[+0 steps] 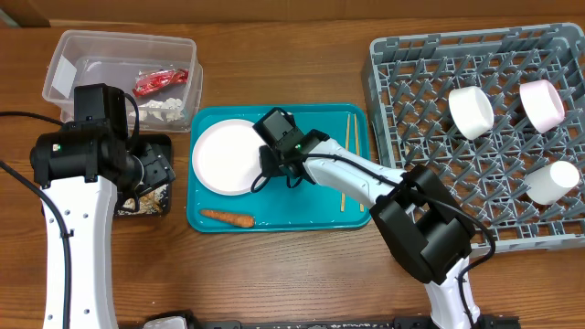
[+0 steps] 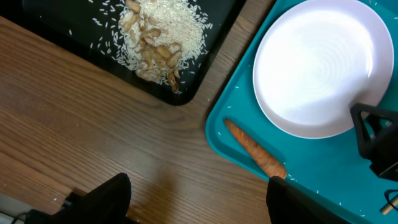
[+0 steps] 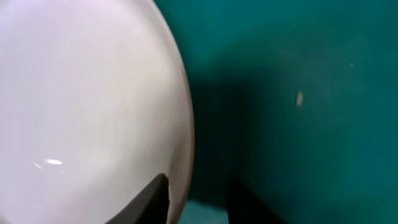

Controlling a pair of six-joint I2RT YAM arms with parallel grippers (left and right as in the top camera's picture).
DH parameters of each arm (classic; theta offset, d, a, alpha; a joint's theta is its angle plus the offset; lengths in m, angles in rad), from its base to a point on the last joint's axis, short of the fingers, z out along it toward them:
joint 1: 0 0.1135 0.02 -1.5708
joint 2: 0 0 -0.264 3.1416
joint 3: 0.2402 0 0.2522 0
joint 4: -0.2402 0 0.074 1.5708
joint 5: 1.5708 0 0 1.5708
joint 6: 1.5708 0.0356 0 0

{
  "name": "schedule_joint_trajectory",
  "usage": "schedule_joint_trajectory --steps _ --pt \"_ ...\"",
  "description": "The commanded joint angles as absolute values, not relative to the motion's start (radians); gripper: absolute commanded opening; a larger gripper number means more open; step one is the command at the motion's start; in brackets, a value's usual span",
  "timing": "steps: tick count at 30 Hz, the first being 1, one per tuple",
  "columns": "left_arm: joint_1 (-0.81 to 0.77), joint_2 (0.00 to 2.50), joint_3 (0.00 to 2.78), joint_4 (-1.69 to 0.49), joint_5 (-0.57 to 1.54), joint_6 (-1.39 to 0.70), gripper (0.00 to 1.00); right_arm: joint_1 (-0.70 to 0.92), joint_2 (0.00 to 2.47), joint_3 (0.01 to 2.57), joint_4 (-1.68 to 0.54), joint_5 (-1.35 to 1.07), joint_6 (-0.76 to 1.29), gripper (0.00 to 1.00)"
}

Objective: Sort waste into correct bins and load items into the dishwasher
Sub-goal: 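Grasp the pink plate rim with the right gripper and lift it, then stand the pink plate upright in the dish rack with the right gripper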

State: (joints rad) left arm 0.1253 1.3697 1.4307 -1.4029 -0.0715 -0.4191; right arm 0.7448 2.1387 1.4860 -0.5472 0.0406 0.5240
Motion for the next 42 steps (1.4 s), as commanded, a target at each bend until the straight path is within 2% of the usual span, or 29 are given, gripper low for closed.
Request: schedule_joint_trajectory --steps 1,6,16,17,19,25,27,30,37,42 --pt "0.126 1.359 1.425 -1.398 -0.084 -0.434 0.72 0.744 2.158 1.498 -0.589 0.138 0.569 0.24" --pt "0.126 1.359 1.425 -1.391 -0.084 -0.434 0.72 0.723 2.158 1.499 -0.693 0.267 0.611 0.09" --pt "0.126 1.359 1.425 -1.389 -0.084 -0.434 0.73 0.667 2.158 1.499 -0.806 0.302 0.624 0.08" --pt "0.126 1.359 1.425 -1.389 -0.084 -0.434 0.73 0.664 2.158 1.499 -0.814 0.296 0.629 0.09" --pt "0.126 1.359 1.425 -1.387 -0.084 -0.434 0.73 0.659 2.158 1.499 -0.822 0.246 0.629 0.25" --pt "0.126 1.359 1.425 -1.387 -0.084 -0.434 0.73 0.658 2.158 1.499 -0.825 0.159 0.629 0.27" --pt "0.126 1.359 1.425 -1.387 -0.084 -0.434 0.73 0.658 2.158 1.499 -0.825 0.155 0.629 0.23" --pt "0.126 1.359 1.425 -1.387 -0.084 -0.434 0.73 0.657 2.158 1.499 -0.825 0.155 0.629 0.04" --pt "0.126 1.359 1.425 -1.387 -0.084 -0.434 0.73 0.601 2.084 1.522 -0.88 0.157 0.614 0.04" --pt "0.126 1.359 1.425 -1.383 -0.084 -0.434 0.73 0.507 1.895 1.593 -0.933 0.156 0.46 0.04"
